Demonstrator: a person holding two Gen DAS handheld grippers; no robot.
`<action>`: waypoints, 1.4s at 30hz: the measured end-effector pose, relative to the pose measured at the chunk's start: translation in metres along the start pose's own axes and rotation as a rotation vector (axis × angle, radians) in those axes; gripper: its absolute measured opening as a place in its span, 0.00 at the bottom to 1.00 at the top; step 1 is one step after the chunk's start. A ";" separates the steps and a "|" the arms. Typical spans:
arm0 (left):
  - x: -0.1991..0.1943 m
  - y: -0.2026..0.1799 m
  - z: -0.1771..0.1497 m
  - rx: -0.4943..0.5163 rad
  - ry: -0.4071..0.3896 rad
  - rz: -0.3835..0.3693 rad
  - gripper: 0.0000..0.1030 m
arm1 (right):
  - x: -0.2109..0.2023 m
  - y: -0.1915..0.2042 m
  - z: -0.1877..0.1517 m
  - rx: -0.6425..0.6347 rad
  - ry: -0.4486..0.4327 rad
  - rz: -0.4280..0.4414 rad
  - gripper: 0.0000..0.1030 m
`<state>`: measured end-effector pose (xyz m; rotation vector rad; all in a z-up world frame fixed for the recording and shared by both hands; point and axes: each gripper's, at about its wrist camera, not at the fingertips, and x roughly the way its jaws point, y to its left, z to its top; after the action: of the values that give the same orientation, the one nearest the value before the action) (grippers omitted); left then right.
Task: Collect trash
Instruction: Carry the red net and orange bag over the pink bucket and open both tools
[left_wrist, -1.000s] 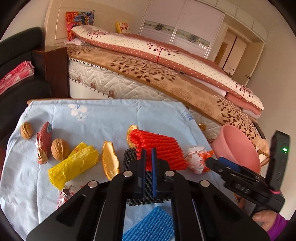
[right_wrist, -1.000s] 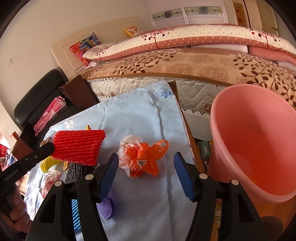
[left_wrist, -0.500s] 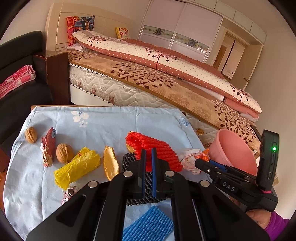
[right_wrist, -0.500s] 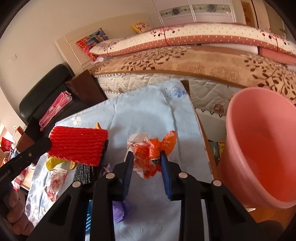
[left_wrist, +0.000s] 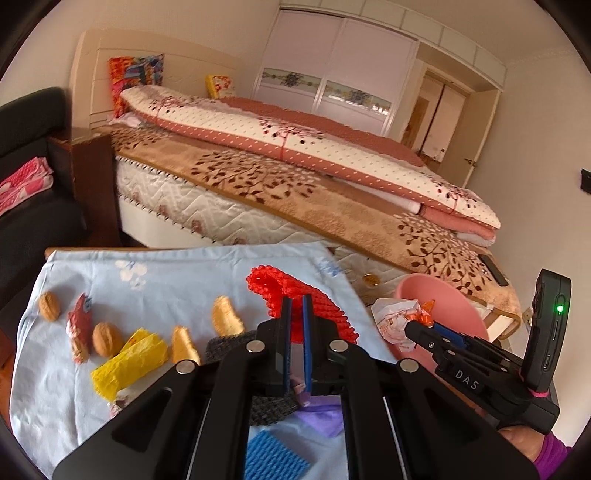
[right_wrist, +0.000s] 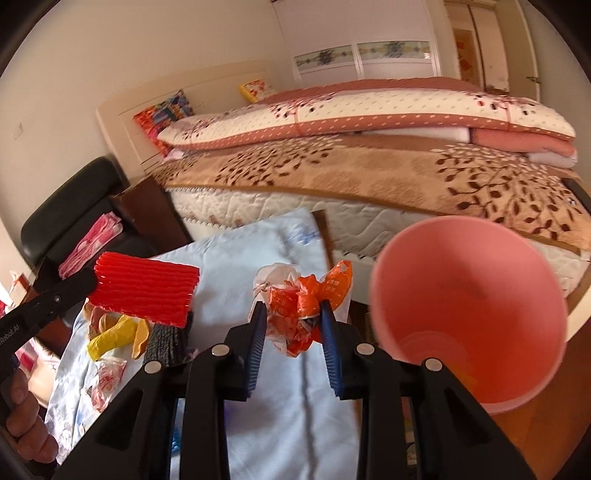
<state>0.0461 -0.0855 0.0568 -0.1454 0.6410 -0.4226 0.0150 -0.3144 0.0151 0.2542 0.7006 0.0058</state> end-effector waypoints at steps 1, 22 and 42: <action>0.001 -0.004 0.002 0.007 -0.002 -0.006 0.05 | -0.002 -0.004 0.002 0.003 -0.005 -0.009 0.28; 0.055 -0.115 0.008 0.202 0.018 -0.140 0.05 | -0.022 -0.103 0.002 0.175 -0.038 -0.190 0.28; 0.109 -0.154 -0.018 0.303 0.118 -0.157 0.05 | -0.011 -0.138 -0.007 0.227 -0.008 -0.257 0.29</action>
<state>0.0612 -0.2713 0.0226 0.1193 0.6764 -0.6779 -0.0094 -0.4475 -0.0153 0.3791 0.7220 -0.3212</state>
